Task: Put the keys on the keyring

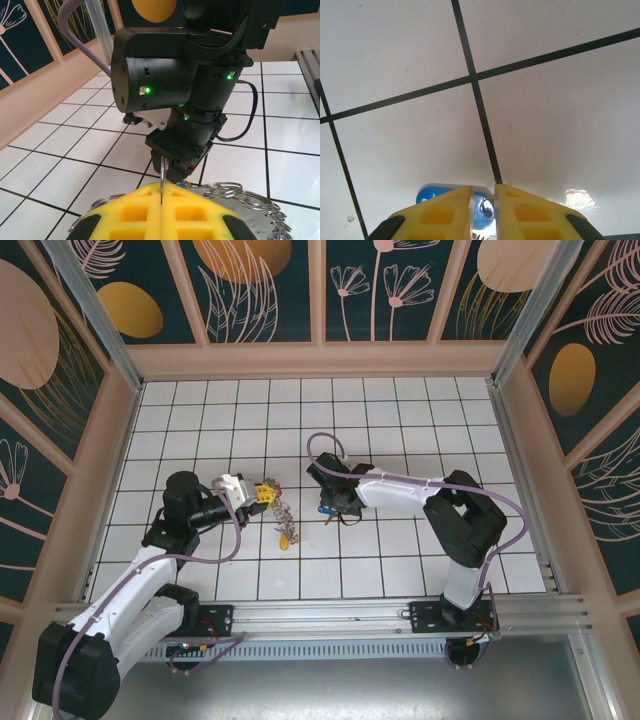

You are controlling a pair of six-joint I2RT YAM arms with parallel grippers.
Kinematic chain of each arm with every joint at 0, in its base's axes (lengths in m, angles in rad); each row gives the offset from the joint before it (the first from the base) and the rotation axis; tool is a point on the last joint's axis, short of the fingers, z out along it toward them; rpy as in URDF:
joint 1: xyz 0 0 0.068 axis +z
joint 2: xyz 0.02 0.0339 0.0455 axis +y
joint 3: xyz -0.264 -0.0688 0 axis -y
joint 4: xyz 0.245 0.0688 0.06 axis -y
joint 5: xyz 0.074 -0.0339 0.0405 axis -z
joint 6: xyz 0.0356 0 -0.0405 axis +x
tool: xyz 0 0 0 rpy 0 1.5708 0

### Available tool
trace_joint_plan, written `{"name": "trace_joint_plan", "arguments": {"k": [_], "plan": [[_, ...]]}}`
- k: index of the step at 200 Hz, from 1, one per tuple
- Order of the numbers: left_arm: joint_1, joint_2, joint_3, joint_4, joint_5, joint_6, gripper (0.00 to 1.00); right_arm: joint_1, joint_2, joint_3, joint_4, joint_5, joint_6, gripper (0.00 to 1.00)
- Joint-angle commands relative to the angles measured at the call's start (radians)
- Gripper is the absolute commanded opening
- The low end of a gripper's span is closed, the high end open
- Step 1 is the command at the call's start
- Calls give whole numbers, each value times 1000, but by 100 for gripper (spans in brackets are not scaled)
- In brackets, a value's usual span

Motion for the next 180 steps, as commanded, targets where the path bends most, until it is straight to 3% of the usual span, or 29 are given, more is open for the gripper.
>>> {"name": "trace_joint_plan", "arguments": {"k": [1,36,93,180], "plan": [[-4,-7,12,22,21,1,0,-2,-20,-5,-23,-12,8,22],[-4,-30,5,25,-8,2,0,12,-28,4,-46,-18,18,25],[-4,-19,10,21,1,1,0,54,78,129,-241,74,110,25],[-4,-34,13,12,-5,6,0,44,117,127,-219,25,89,27]]}}
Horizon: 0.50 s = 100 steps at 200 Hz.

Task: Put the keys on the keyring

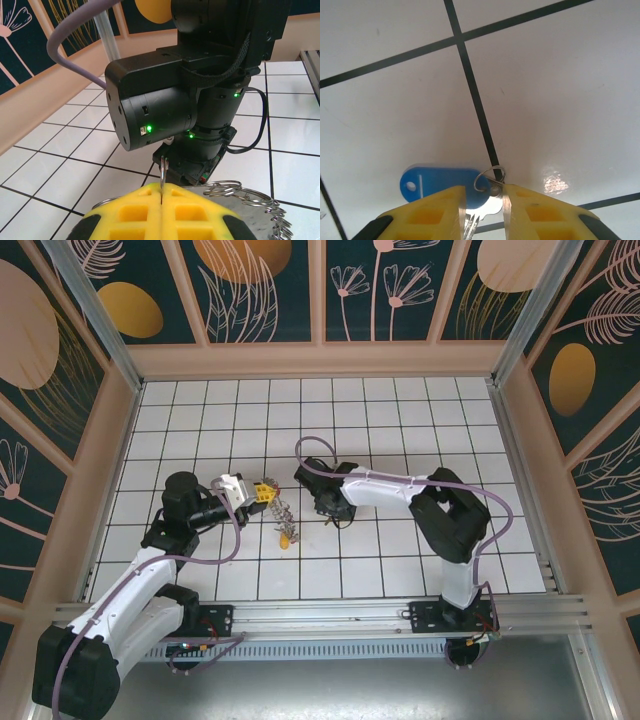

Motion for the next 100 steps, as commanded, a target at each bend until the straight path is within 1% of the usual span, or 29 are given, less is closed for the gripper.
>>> {"name": "trace_joint_plan", "arguments": {"k": [1,15,45,71,100], "plan": [[-4,-23,13,13,9,6,0,-9,26,9,-37,-18,6,27],[-5,-26,13,10,7,8,0,-12,32,8,-35,-20,7,27],[-4,-32,13,4,3,10,0,-8,39,23,-45,-1,2,20],[-5,-31,12,4,2,10,0,-5,37,24,-55,11,7,20],[-4,-22,15,4,8,8,0,2,19,17,-55,38,15,17]]}}
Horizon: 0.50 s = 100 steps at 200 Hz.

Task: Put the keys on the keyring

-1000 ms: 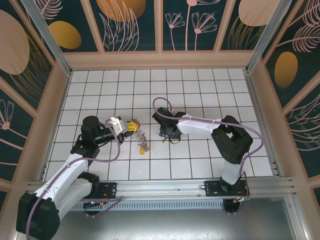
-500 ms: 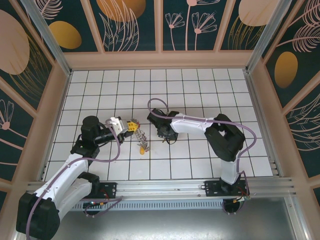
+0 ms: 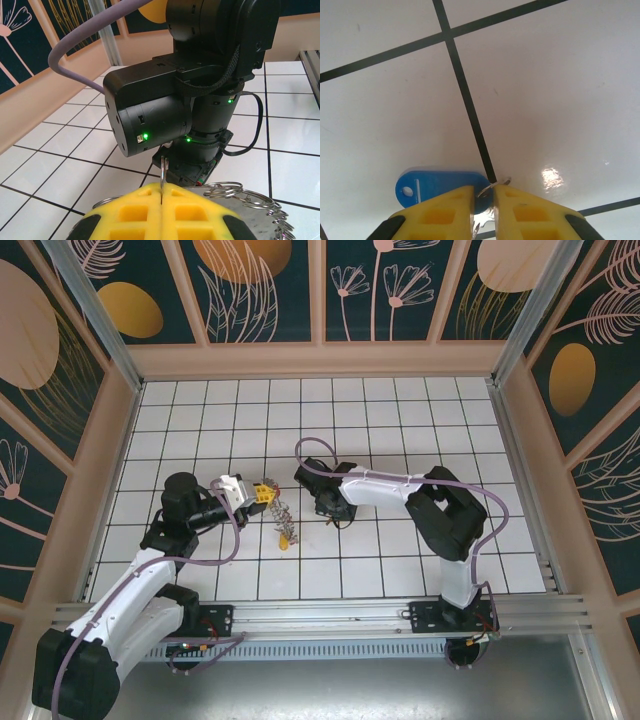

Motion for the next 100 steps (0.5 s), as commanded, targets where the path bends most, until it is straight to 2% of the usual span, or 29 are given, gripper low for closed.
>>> {"name": "trace_joint_plan", "arguments": {"k": [1,100], "plan": [[-4,-8,15,22,8,8,0,7,1,10,-44,36,11,17],[-3,0,15,21,11,8,0,8,-24,-14,-52,54,43,12]]}}
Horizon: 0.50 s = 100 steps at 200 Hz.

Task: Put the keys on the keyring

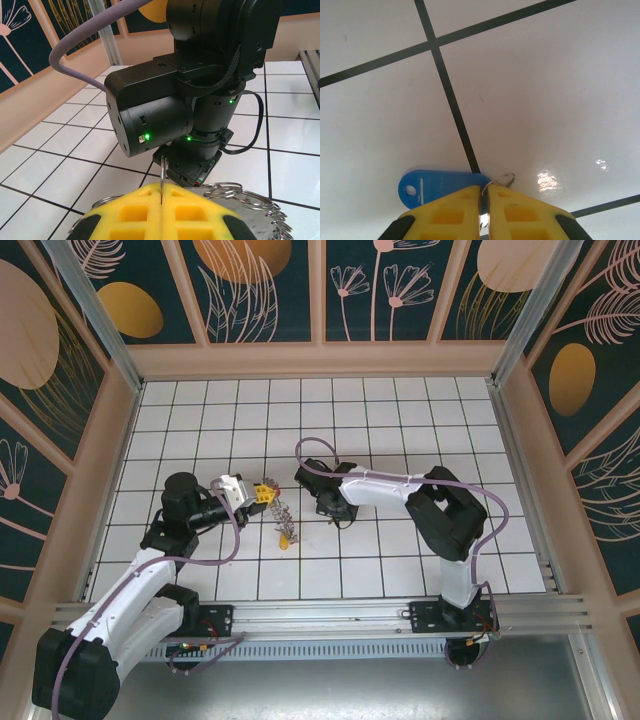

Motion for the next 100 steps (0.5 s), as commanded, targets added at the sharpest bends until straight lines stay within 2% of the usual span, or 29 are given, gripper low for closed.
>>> {"name": "trace_joint_plan", "arguments": {"k": [1,100], "plan": [[-3,-3,15,22,11,8,0,7,-24,-12,-42,28,26,12],[-4,3,23,3,27,20,0,4,-53,-42,-31,28,45,18]]}}
